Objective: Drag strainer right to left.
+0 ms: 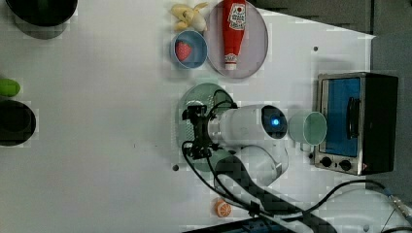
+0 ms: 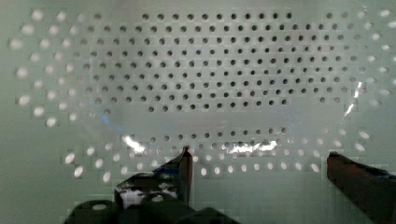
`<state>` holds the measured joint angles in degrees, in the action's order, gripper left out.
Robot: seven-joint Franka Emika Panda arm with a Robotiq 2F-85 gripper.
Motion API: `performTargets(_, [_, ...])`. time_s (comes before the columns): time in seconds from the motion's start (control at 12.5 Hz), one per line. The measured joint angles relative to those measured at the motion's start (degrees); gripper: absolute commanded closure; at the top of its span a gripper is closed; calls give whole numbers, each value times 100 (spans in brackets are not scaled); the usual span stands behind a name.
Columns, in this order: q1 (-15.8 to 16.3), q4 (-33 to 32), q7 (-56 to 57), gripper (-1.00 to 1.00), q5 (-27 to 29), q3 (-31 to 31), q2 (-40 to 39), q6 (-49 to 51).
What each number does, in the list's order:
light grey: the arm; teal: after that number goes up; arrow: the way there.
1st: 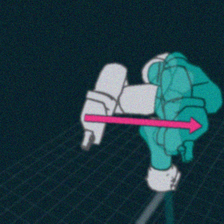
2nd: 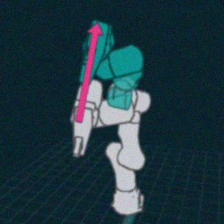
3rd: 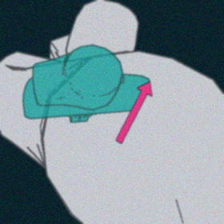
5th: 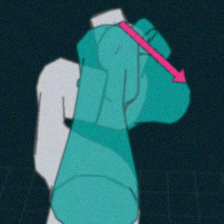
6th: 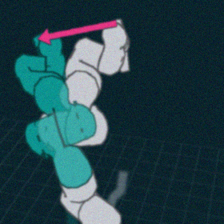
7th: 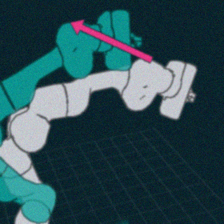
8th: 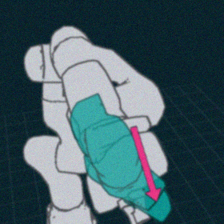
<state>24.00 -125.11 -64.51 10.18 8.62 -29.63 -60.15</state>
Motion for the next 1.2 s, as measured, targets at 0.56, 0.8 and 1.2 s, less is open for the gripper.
performTargets(0.56, [387,325,-213,-100,562,-58,-196,-101])
performTargets(0.8, [593,560,-263,-100,577,-122,-347,-62])
performTargets(1.2, [887,1231,-347,-100,583,57,-722,-11])
